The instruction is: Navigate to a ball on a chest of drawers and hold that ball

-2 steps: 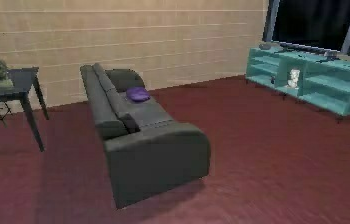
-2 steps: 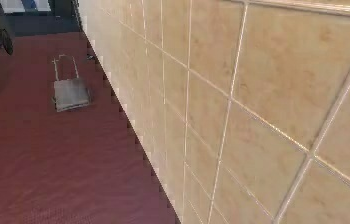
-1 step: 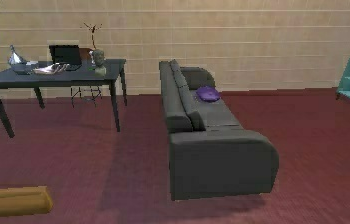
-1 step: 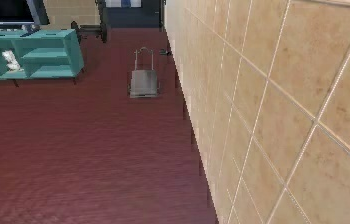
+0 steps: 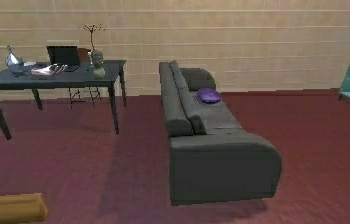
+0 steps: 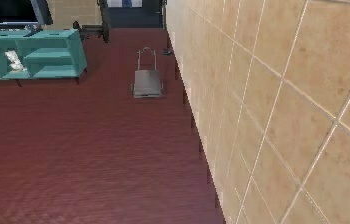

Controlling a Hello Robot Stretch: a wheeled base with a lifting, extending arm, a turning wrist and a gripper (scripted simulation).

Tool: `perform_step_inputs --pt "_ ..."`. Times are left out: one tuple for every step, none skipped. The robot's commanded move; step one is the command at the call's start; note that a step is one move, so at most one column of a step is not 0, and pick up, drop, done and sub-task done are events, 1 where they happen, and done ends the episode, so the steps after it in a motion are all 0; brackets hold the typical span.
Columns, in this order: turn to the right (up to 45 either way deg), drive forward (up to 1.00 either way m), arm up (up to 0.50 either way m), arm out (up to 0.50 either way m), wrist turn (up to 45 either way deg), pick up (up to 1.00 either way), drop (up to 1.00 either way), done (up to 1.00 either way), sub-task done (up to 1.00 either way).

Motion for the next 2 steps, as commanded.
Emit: perform_step_inputs --pt "-24.0 0.00 0.00 0.00 0.0 0.00 0.00 0.00 0.00" --pt "0.0 0.90 0.00 0.00 0.0 0.00 0.00 0.00 0.00"
